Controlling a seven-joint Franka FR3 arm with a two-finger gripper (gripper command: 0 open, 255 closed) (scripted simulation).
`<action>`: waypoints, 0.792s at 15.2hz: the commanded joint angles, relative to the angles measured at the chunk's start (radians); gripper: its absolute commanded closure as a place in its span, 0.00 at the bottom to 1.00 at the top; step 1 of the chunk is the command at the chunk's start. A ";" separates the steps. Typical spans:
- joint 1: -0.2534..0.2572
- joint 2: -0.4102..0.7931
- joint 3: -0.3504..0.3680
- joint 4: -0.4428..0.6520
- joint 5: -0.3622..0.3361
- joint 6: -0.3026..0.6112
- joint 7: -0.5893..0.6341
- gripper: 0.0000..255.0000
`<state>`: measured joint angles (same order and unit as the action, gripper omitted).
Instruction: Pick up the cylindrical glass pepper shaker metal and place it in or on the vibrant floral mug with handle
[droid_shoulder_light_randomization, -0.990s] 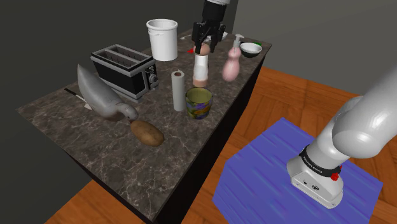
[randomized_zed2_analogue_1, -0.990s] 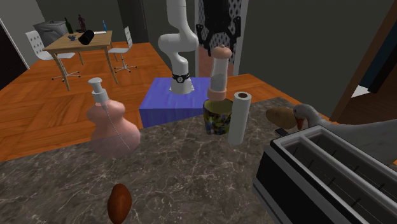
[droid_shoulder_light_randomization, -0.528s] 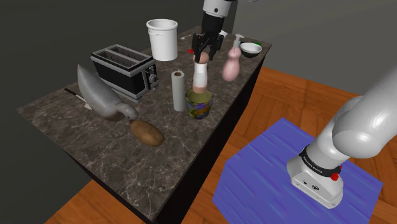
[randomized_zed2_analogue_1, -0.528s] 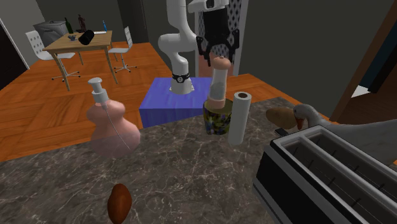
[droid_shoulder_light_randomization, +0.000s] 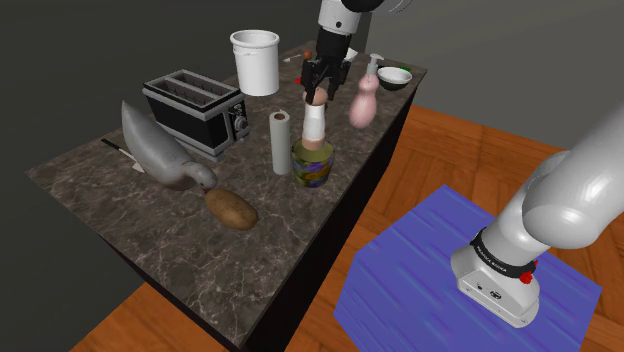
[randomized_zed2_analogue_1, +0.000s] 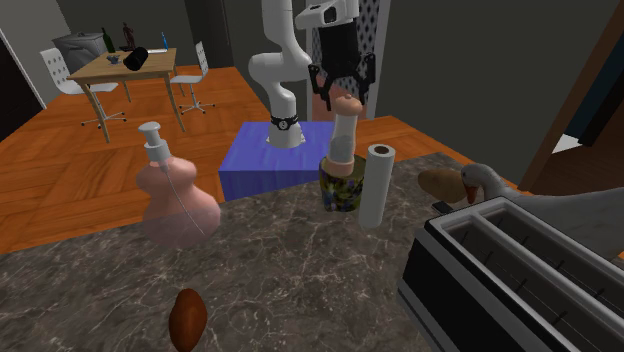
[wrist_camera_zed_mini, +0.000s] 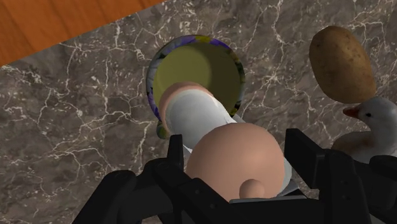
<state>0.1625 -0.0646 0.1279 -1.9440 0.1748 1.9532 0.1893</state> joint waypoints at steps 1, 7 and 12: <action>0.000 0.001 0.000 0.000 0.000 0.000 0.000 1.00; 0.000 0.000 0.000 0.000 0.000 0.000 0.000 0.00; -0.009 -0.017 -0.011 0.105 -0.004 -0.124 0.002 0.00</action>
<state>0.1554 -0.0773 0.1194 -1.8692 0.1718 1.8651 0.1890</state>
